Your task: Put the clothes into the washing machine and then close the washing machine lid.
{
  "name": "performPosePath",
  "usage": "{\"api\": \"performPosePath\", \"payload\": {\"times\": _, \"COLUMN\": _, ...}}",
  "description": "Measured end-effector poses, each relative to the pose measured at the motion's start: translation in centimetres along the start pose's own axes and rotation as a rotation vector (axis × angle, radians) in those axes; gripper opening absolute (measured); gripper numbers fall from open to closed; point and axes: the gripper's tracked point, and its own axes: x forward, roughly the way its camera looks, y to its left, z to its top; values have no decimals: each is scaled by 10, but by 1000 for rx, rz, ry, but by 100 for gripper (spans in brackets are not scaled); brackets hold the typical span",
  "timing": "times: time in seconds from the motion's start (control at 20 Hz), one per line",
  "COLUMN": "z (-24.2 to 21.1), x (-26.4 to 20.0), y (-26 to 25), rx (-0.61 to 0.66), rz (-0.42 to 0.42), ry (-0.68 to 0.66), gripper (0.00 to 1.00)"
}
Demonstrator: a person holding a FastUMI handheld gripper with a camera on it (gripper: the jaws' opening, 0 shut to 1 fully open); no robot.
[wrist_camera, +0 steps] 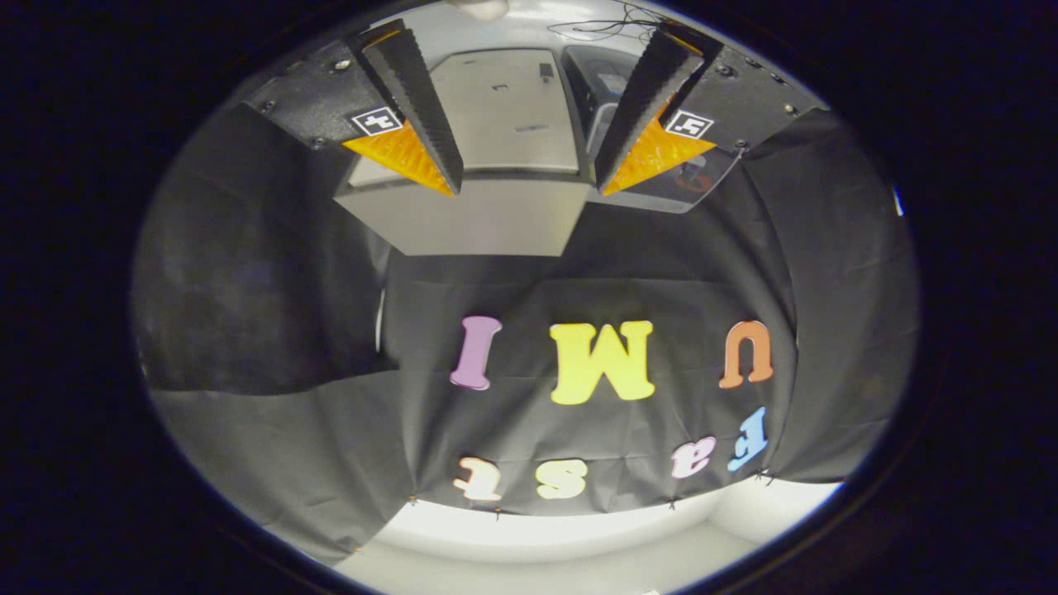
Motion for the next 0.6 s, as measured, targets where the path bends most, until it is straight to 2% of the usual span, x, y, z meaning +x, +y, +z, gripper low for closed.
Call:
{"api": "performPosePath", "payload": {"times": 0.2, "z": -44, "x": -52, "y": -54, "rx": 6, "rz": -37, "ry": 29, "gripper": 100}}
{"api": "performPosePath", "payload": {"times": 0.4, "z": -87, "x": -98, "y": -85, "rx": 22, "rz": -27, "ry": 75, "gripper": 100}}
{"api": "performPosePath", "payload": {"times": 0.6, "z": -109, "x": -129, "y": -103, "rx": 50, "rz": -5, "ry": 97, "gripper": 100}}
